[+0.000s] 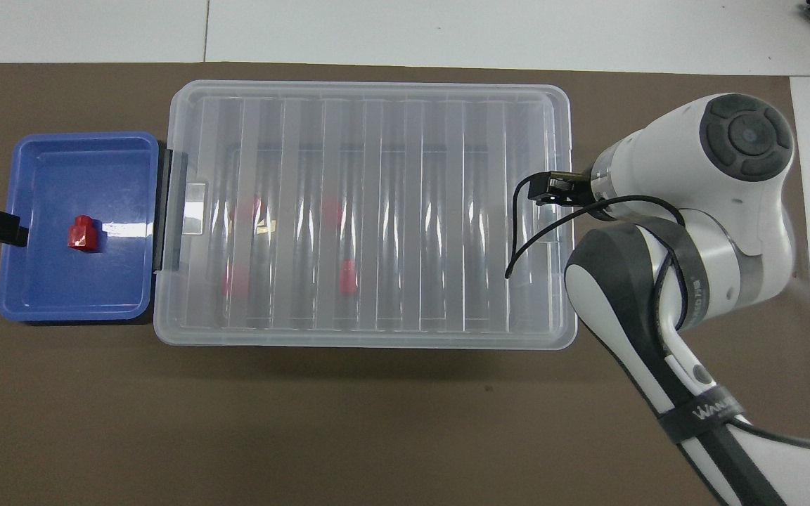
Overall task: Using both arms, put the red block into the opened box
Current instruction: 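Slide the clear lid away from the blue tray with the right gripper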
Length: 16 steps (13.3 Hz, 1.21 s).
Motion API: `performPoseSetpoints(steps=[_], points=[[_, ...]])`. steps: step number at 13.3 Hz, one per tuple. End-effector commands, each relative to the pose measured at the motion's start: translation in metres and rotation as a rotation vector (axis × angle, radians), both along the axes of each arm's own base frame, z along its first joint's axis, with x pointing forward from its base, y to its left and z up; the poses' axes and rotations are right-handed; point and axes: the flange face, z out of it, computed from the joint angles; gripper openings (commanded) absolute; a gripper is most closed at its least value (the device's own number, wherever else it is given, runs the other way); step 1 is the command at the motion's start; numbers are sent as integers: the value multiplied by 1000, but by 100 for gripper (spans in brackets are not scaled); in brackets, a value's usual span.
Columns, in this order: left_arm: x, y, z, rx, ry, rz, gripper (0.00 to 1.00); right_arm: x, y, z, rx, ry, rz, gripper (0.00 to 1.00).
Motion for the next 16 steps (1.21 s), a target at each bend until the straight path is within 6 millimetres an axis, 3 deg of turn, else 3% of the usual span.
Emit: performPoseSetpoints(steps=[1,5,10,12,14,15,16], points=[[-8,2,2,11,0,-3,100,-4,-2,-5,1,-1,4,100],[-9,2,2,11,6,-6,100,-10,-18,-10,-65,50,75,100],[-11,2,0,13,-12,-10,100,-6,-60,-12,-124,87,173,100],[-7,13,-6,16,-62,7,100,-4,-74,-12,-128,95,211,100],[1,28,-18,18,-88,28,100,-2,-92,-13,-133,101,259,100],[7,30,-32,18,-94,29,100,-1,-103,-13,-133,104,286,100],[16,32,-60,18,-100,30,100,-1,-112,-13,-134,106,314,100]])
